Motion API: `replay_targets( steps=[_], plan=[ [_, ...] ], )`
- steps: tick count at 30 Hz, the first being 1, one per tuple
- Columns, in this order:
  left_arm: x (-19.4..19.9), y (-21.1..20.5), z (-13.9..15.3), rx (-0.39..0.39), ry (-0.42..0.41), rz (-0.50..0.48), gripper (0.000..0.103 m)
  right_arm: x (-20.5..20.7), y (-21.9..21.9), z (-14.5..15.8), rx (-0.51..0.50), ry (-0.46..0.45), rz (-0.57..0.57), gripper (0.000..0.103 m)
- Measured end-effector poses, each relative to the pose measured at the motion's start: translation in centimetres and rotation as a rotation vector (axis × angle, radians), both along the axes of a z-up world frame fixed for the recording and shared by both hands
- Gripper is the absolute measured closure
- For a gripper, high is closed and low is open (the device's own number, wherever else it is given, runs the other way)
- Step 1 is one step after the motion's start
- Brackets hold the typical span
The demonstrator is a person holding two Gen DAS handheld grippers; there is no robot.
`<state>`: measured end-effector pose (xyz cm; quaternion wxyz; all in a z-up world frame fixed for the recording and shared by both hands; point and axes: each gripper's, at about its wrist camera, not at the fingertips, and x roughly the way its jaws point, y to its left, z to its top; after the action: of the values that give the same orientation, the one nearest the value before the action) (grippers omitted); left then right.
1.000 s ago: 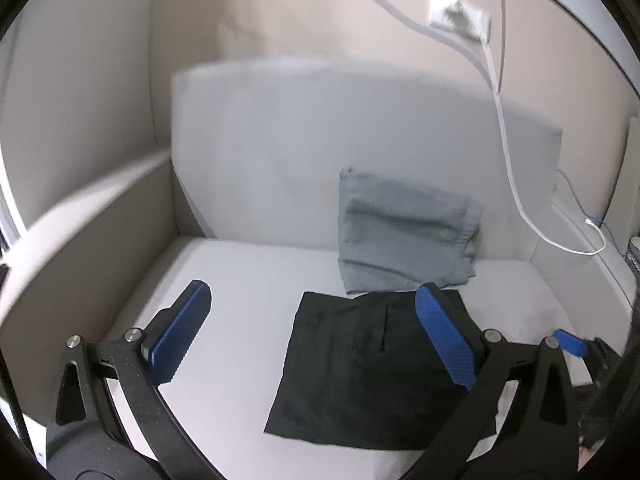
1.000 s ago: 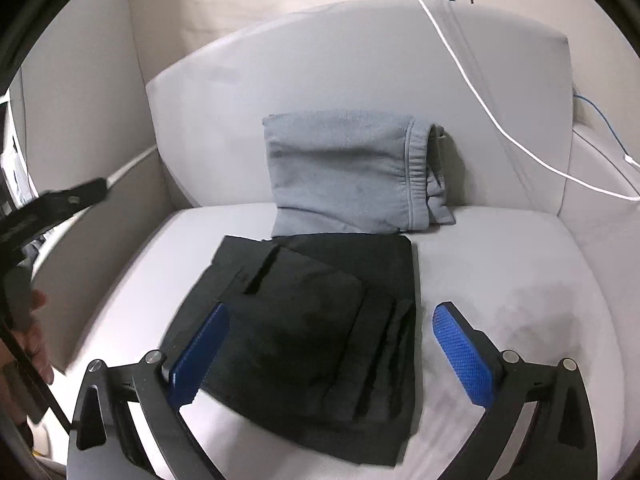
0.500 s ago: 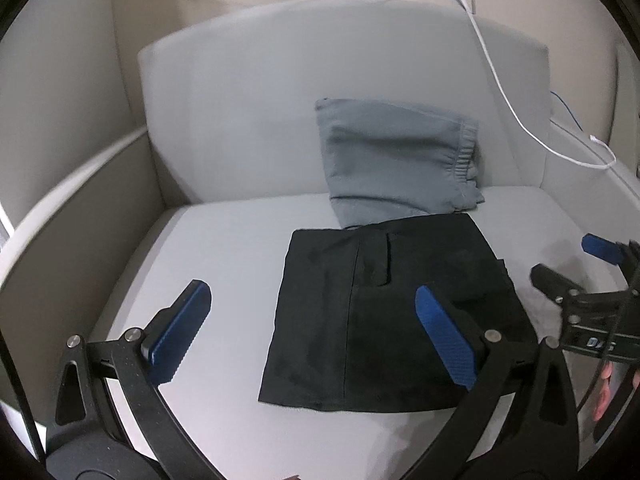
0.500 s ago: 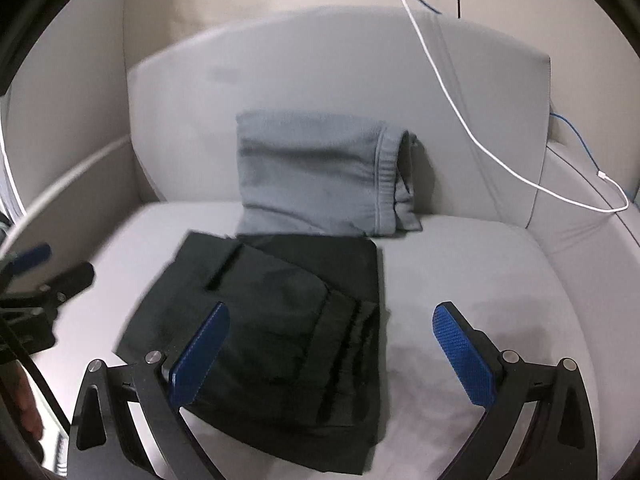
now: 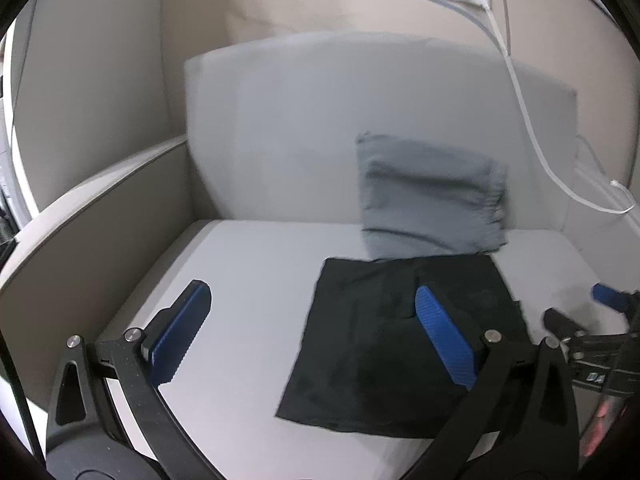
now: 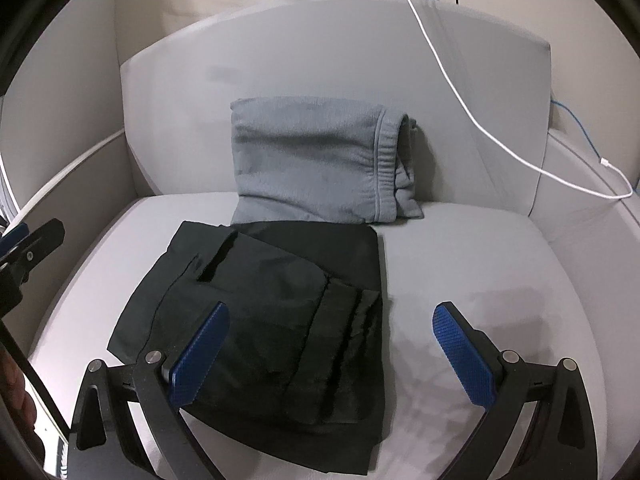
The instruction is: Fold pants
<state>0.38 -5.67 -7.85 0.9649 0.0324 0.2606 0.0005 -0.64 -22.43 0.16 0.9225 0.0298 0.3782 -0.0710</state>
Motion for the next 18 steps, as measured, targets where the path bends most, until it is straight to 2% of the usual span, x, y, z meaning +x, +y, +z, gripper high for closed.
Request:
replay_targets(
  steps=[7,16,18],
  plan=[
    [1.0,-0.4,-2.3,0.079,0.073,-0.014,0.001,-0.1,0.9,0.0,-0.025,0.001,0.017,0.0],
    [-0.2,-2.0,-2.0,0.125,0.026,-0.07,0.001,-0.1,0.4,-0.1,0.0,0.001,-0.001,0.0],
    [-0.6,-2.3,-1.6,0.115,0.01,-0.098,0.001,-0.1,0.4,-0.2,0.0,0.002,-0.001,0.0]
  ],
)
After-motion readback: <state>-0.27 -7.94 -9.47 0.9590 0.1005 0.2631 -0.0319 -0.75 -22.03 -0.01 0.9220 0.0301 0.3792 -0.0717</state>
